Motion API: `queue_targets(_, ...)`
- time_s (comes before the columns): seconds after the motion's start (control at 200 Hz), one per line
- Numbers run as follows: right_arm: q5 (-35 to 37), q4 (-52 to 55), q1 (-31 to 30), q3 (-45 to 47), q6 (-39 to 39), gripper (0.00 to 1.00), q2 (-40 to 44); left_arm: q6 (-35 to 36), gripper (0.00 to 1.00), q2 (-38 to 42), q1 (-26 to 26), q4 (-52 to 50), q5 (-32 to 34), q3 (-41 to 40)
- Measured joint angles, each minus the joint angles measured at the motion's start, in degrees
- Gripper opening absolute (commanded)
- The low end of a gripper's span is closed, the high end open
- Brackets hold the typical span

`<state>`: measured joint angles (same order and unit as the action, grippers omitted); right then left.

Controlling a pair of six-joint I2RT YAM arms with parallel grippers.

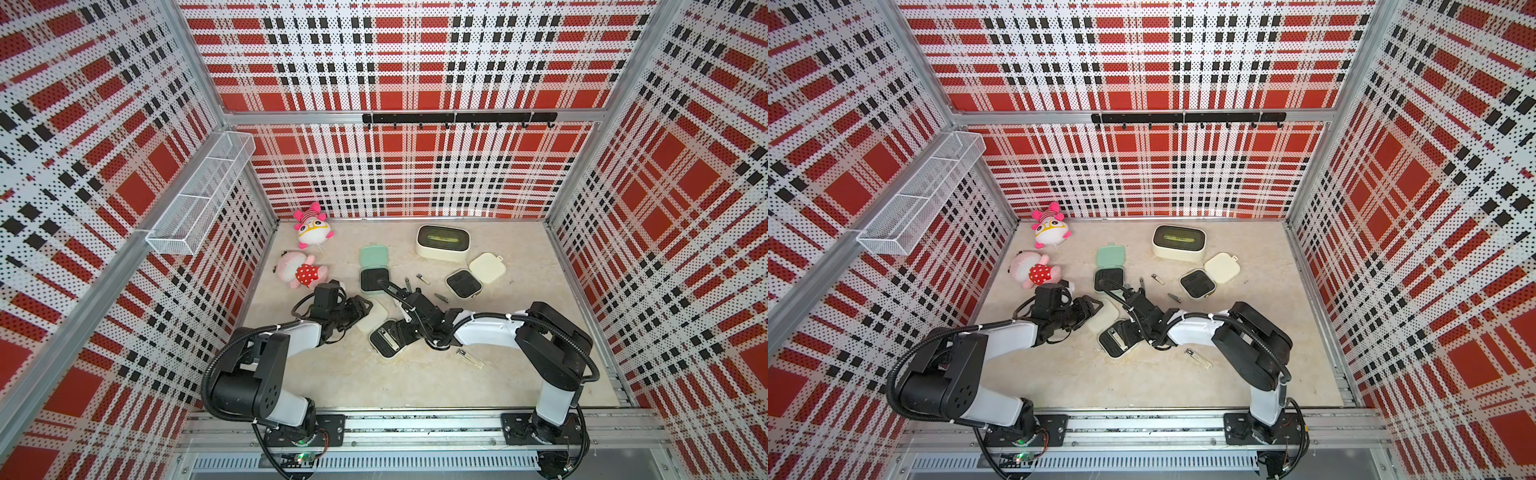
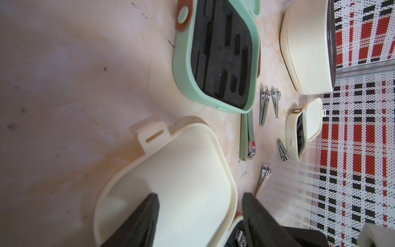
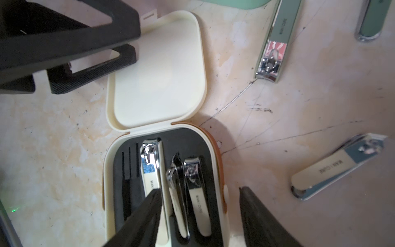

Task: Organize nail clipper sets
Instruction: Adjust the storage box at the center of the board.

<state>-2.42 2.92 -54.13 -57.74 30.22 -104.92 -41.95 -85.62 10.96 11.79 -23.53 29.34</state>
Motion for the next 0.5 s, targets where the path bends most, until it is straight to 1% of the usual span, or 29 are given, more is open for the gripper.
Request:
queue_targets(0.1, -0.46, -0.33, -0.81, 0.0, 0.39, 0.61, -0.11, 0.0, 0.67, -0.02, 0.15, -0.04, 0.0, 0.07)
queue_targets(0.286, -0.66, -0.28, -2.05, 0.0, 1.49, 0.56, -0.28, 0.0, 0.67, -0.07, 0.17, -0.07, 0.0, 0.11)
queue_targets(0.446, -0.83, -0.2, -3.32, 0.0, 2.43, 0.5, -0.33, 0.02, 0.67, -0.37, 0.24, 0.07, -0.02, 0.24)
queue_targets(0.501, -0.57, -0.13, -3.48, -0.02, 2.73, 0.5, -0.33, 0.02, 0.67, -0.42, 0.26, 0.15, 0.0, 0.24)
